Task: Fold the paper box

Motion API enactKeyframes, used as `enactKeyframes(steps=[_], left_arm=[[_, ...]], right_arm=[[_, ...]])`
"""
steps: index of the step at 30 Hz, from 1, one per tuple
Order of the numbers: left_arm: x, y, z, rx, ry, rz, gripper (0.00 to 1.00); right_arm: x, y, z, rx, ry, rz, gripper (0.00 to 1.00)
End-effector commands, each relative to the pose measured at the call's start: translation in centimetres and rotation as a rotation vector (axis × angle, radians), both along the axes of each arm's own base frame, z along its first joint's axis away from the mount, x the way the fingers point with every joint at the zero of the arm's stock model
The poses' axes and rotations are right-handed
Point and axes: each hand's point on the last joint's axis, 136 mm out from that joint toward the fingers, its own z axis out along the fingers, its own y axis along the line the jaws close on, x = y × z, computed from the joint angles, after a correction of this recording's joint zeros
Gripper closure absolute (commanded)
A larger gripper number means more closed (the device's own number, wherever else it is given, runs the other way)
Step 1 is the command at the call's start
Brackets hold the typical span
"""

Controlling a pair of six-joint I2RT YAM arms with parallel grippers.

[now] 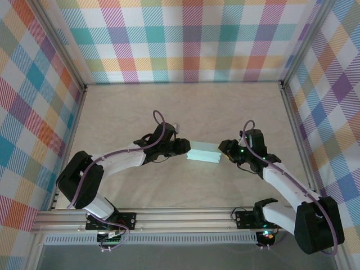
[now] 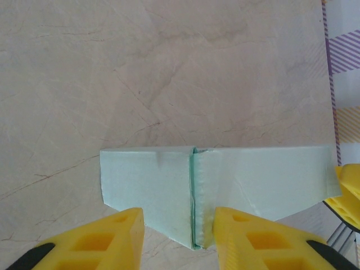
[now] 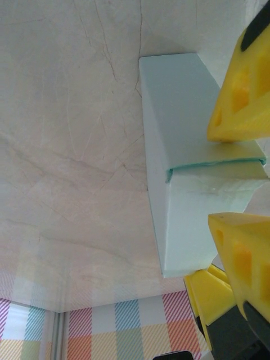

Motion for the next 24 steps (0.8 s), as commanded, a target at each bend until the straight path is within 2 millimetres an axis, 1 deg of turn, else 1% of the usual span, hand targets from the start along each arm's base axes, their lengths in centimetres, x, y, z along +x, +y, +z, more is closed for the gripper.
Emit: enactKeyframes(steps=[1,3,5,6,8,10,13,17,18,20,21,22,23,24], left_arm=[[-2.7,2.7,-6.0,0.174,0.156,-0.003,0.63],[-2.7,2.6,-6.1,0.175,0.155,-0.005,0.63],[-2.7,2.6,-6.1,0.176,0.156,-0.006,0.63],[-2.7,2.6,-6.2,0.177,0.158,-0.006,0.63],[-2.7,2.6,-6.3,0.180,0.160,-0.007,0.62],[-2.7,2.6,-6.4,0.182,0.162,-0.009,0.62],[-2.8,2.6,-6.6,0.186,0.168,-0.010,0.62],[-2.7,2.6,-6.8,0.187,0.169,-0.009,0.62],[-2.8,2.6,-6.9,0.188,0.171,-0.011,0.62],[-2.8,2.6,-7.0,0.190,0.176,-0.010,0.65],[-2.9,2.6,-7.1,0.191,0.180,-0.009,0.67],[-3.0,2.6,-7.2,0.192,0.185,-0.010,0.70],[-3.0,2.6,-7.3,0.191,0.187,-0.010,0.76],[-3.0,2.5,-7.5,0.190,0.191,-0.009,0.78]], right_arm=[[0.7,0.6,2.4,0.041,-0.052,0.023,0.70],[0.6,0.4,1.8,0.036,-0.038,0.017,0.73],[0.4,0.2,0.9,0.030,-0.018,0.011,0.79],[0.3,0.2,0.4,0.030,-0.009,0.011,0.83],[0.0,0.2,-0.6,0.032,0.010,0.008,0.93],[-0.3,0.0,-1.8,0.025,0.031,0.002,1.00],[-0.6,-0.1,-3.0,0.013,0.050,0.008,1.00],[-0.7,-0.3,-3.8,-0.029,0.046,0.034,1.00],[-0.7,-0.3,-3.8,-0.040,0.043,0.044,1.00],[-0.5,-0.1,-3.0,-0.042,0.019,0.067,0.99],[-0.3,0.0,-2.4,-0.042,0.001,0.074,0.88],[-0.1,0.1,-1.9,-0.042,-0.015,0.081,0.82],[0.1,0.1,-1.5,-0.046,-0.026,0.084,0.80],[0.2,0.0,-1.5,-0.055,-0.030,0.084,0.80]])
